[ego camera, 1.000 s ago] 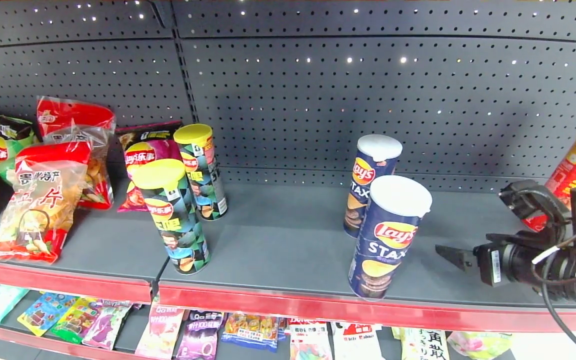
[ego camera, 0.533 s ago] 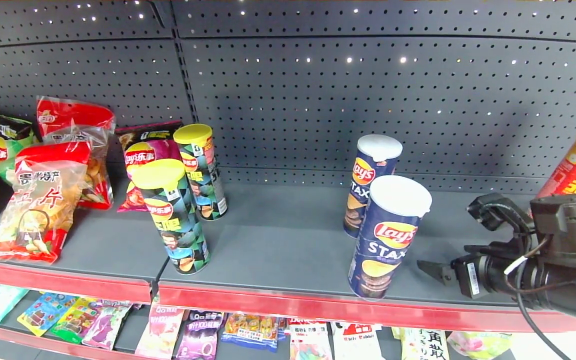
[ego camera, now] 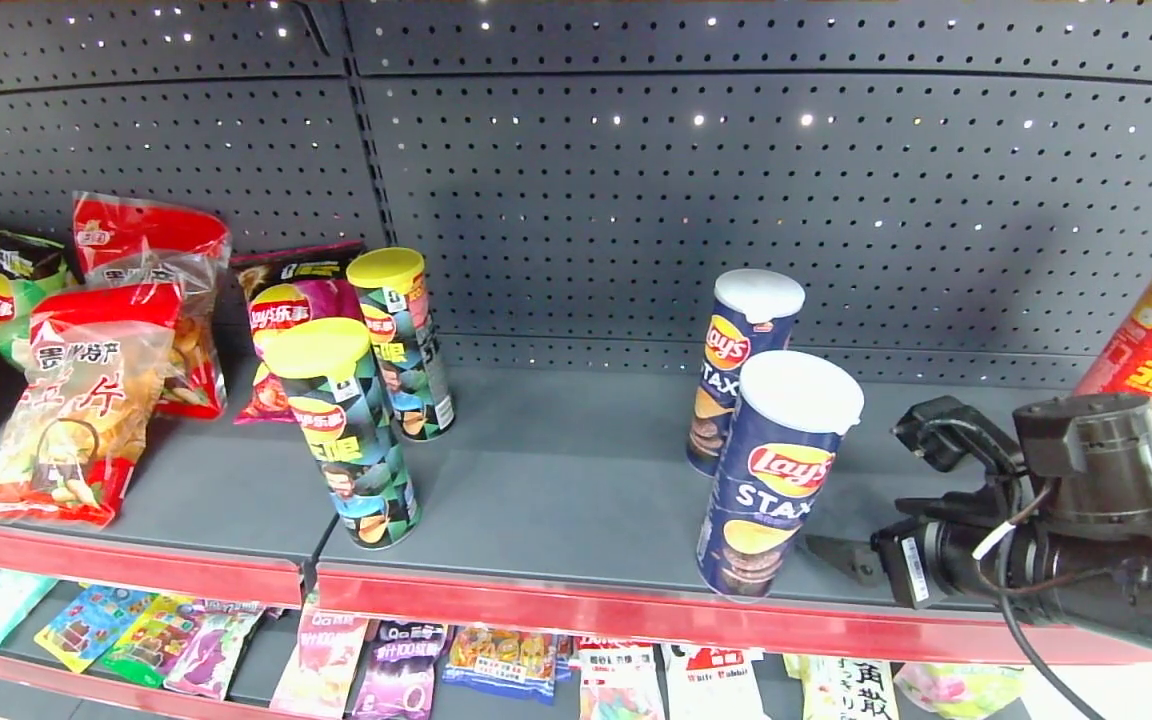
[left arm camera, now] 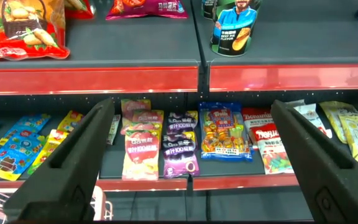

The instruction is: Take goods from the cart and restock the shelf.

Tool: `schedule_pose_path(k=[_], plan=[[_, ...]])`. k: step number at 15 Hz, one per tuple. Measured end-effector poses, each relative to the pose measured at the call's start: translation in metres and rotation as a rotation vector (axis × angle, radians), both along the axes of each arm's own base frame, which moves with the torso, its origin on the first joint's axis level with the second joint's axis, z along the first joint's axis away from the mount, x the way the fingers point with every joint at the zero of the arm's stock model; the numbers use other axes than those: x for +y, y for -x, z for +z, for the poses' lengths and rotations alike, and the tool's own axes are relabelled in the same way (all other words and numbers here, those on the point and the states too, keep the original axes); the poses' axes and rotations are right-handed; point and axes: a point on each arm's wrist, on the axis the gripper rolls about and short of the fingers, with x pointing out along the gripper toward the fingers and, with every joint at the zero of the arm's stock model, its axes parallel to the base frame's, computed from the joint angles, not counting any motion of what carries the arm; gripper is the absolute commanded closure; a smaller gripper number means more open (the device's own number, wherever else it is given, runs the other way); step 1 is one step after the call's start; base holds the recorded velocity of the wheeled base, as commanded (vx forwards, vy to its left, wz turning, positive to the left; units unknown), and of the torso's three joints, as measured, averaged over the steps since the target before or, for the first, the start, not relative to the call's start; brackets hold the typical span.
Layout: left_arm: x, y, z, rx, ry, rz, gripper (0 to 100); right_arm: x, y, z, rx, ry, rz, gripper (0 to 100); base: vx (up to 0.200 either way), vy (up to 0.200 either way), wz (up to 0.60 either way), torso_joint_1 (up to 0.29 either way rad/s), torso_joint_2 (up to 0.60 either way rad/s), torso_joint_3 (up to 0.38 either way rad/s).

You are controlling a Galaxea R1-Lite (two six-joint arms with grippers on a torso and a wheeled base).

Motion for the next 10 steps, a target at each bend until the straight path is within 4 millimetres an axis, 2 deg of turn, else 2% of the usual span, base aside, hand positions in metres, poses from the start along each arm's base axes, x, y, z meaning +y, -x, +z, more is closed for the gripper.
schedule_pose_path(k=[10], plan=[[0.000, 0.000, 0.000, 0.000, 0.000, 0.000, 0, 0.012, -0.004, -0.005, -0.005, -0.001, 0.042, 0, 0.000, 0.000, 0.00, 0.000, 0.00, 0.000]])
